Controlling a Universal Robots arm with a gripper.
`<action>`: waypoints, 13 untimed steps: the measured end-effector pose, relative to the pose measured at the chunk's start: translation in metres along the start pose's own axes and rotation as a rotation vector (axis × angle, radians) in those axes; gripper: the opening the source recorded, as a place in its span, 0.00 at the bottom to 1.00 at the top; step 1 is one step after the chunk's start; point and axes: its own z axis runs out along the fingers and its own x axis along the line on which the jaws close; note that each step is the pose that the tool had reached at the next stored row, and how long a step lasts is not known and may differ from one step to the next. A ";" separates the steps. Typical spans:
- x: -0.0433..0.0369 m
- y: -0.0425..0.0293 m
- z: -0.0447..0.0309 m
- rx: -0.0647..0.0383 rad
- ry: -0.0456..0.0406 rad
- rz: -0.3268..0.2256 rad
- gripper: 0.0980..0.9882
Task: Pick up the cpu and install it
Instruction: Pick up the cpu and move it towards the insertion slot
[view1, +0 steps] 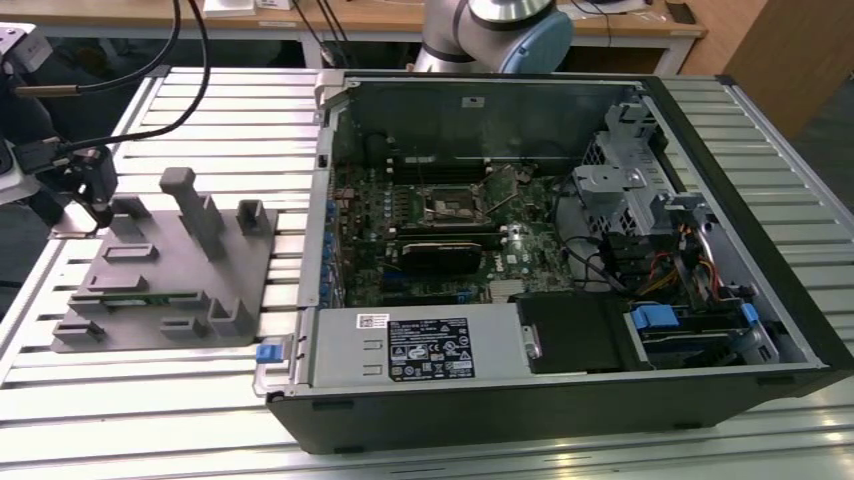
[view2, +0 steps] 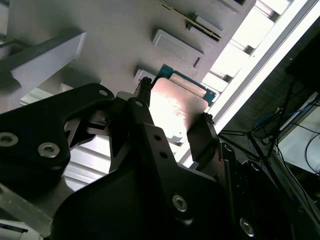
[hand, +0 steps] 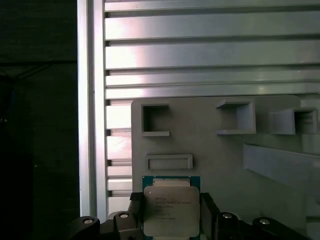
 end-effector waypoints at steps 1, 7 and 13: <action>0.0000 0.0000 -0.0005 0.000 0.0000 0.000 0.50; 0.0001 0.0003 -0.0043 0.000 0.0000 0.000 0.50; 0.0002 0.0007 -0.0118 0.000 0.0000 0.000 0.50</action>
